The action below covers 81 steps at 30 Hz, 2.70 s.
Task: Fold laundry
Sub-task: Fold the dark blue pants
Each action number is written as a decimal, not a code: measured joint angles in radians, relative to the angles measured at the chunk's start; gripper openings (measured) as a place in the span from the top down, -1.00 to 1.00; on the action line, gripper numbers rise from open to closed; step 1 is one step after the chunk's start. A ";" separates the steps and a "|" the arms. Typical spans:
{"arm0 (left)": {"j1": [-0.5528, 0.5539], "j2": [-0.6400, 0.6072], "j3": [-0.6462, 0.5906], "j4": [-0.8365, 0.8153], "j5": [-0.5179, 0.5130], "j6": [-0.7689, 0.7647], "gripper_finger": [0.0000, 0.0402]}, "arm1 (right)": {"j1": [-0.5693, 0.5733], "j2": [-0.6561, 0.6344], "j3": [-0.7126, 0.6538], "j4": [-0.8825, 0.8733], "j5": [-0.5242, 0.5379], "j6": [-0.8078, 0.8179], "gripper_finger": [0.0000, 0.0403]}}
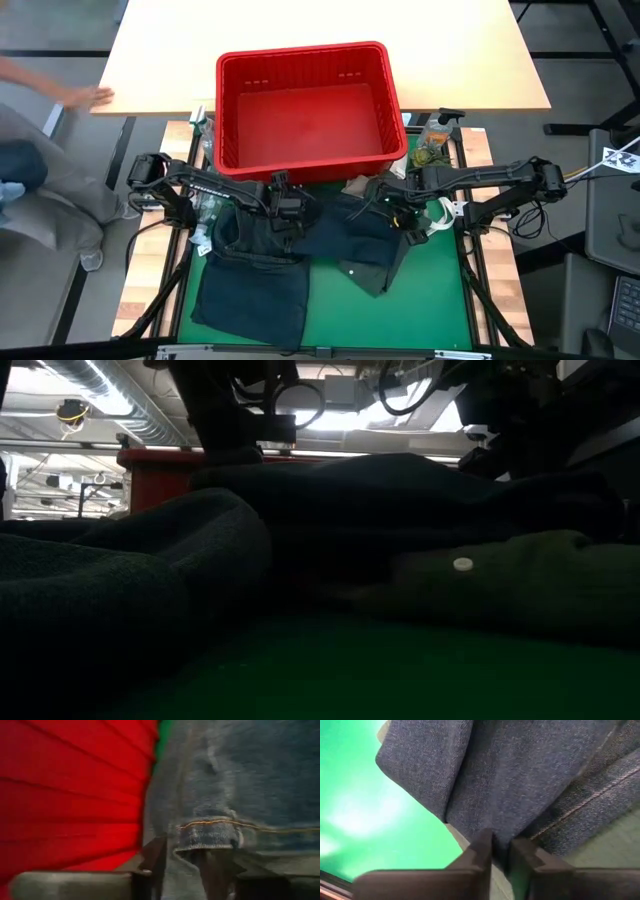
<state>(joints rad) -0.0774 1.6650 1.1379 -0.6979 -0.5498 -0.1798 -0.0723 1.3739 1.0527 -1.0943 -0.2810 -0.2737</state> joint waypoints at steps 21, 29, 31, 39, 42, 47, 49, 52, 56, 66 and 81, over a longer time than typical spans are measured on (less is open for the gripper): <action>0.024 0.000 0.001 -0.192 -0.063 -0.409 0.99 | -0.001 -0.002 0.005 -0.055 0.037 0.005 0.94; 0.024 0.000 -0.004 -0.179 -0.074 -0.384 0.98 | 0.001 -0.002 0.001 -0.041 0.174 0.030 0.92; 0.025 0.000 -0.004 -0.159 -0.076 -0.386 0.94 | 0.001 -0.002 -0.001 -0.033 0.198 0.042 0.88; 0.024 0.000 -0.006 -0.133 -0.059 -0.395 0.55 | 0.001 -0.002 -0.002 -0.056 0.206 0.045 0.79; 0.026 0.000 0.013 -0.142 -0.018 -0.405 0.42 | 0.001 -0.002 -0.002 -0.060 0.208 0.045 0.71; 0.019 -0.019 0.048 -0.166 0.037 -0.419 0.32 | 0.001 -0.002 -0.002 -0.060 0.242 0.087 0.47; 0.011 -0.037 0.051 -0.184 0.073 -0.433 0.31 | 0.001 -0.002 -0.002 -0.064 0.274 0.094 0.37; -0.001 -0.074 0.052 -0.216 0.136 -0.471 0.32 | 0.001 -0.002 -0.002 -0.088 0.294 0.094 0.27; -0.026 -0.138 0.052 -0.250 0.192 -0.523 0.36 | 0.000 -0.003 -0.001 -0.127 0.298 0.094 0.23; -0.109 -0.206 0.053 -0.240 0.441 -0.725 0.39 | 0.000 -0.050 0.000 -0.174 0.295 0.108 0.22; -0.216 -0.171 0.014 -0.042 0.453 -1.037 0.39 | 0.021 -0.217 0.001 -0.005 0.076 0.247 0.22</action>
<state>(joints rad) -0.2930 1.4937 1.1515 -0.7397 -0.0973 -1.2173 -0.0508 1.1564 1.0534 -1.0992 -0.2051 -0.0271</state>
